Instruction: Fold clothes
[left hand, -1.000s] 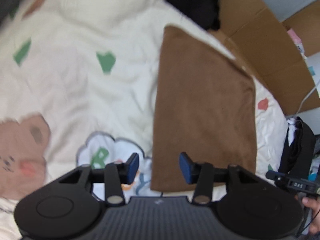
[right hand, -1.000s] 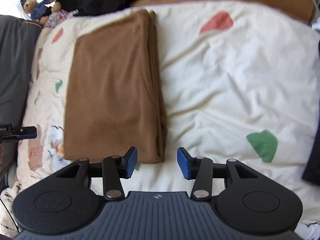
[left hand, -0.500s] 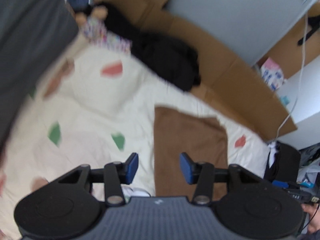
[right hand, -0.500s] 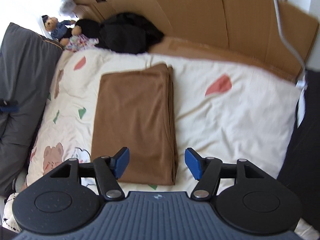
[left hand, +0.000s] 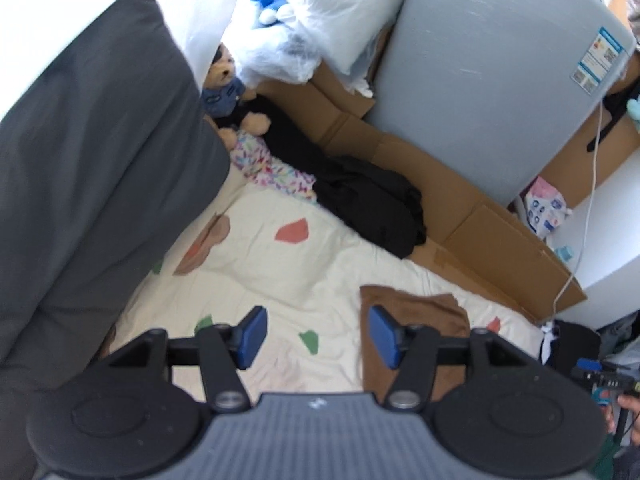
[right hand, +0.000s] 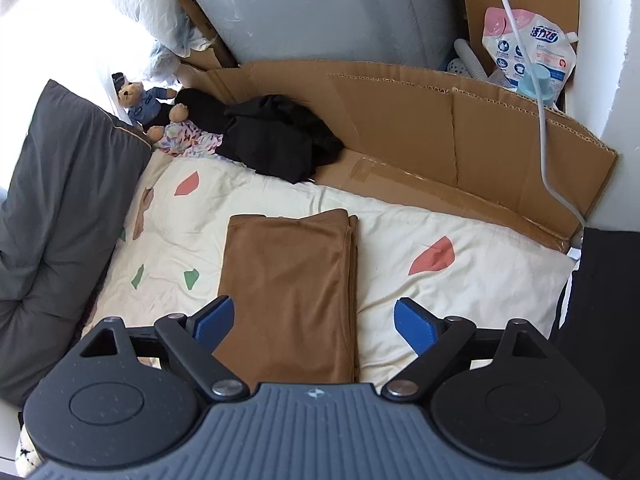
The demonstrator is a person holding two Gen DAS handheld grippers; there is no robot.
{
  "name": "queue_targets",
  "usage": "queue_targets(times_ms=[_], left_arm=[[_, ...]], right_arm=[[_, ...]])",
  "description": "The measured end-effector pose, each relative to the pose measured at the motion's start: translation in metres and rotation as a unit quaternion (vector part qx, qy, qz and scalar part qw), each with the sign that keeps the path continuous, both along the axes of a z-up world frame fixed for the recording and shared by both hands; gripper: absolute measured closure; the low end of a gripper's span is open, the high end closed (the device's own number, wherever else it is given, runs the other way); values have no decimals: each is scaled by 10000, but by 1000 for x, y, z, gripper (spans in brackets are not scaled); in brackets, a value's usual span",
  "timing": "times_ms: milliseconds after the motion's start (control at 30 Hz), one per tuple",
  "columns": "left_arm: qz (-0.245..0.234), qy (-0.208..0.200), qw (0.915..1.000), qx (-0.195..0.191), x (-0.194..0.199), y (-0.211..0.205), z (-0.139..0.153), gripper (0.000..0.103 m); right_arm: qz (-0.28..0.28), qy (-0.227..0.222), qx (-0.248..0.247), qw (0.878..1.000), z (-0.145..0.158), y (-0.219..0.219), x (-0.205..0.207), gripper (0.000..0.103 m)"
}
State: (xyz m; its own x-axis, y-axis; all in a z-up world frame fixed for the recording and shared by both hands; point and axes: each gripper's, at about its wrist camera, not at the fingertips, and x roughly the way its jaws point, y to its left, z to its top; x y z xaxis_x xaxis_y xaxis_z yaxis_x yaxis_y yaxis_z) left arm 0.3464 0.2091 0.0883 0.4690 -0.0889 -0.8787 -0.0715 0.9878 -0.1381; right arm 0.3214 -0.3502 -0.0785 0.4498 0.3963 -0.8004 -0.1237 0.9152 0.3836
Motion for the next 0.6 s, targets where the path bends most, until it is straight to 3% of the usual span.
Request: queue_targets(times_ms=[200,300,467,600], left_arm=[[76,-131,9997,-208,-50,4,-11,30],[174,-333,9993,78,-71,4,-14,27],[214,-431,9988,30,-81,12,-26,26],[66,-531,9986,-28,-72,12,-54,26]], right_arm=[[-224,-98,151,9996,-3,-6,-24,4],[-318,-127,212,9992,-7,-9,-39,3],[-252,-282,0,9993,-11,-4,-47,3],[-349,-264,-246,9987,-23,2,-43,3]])
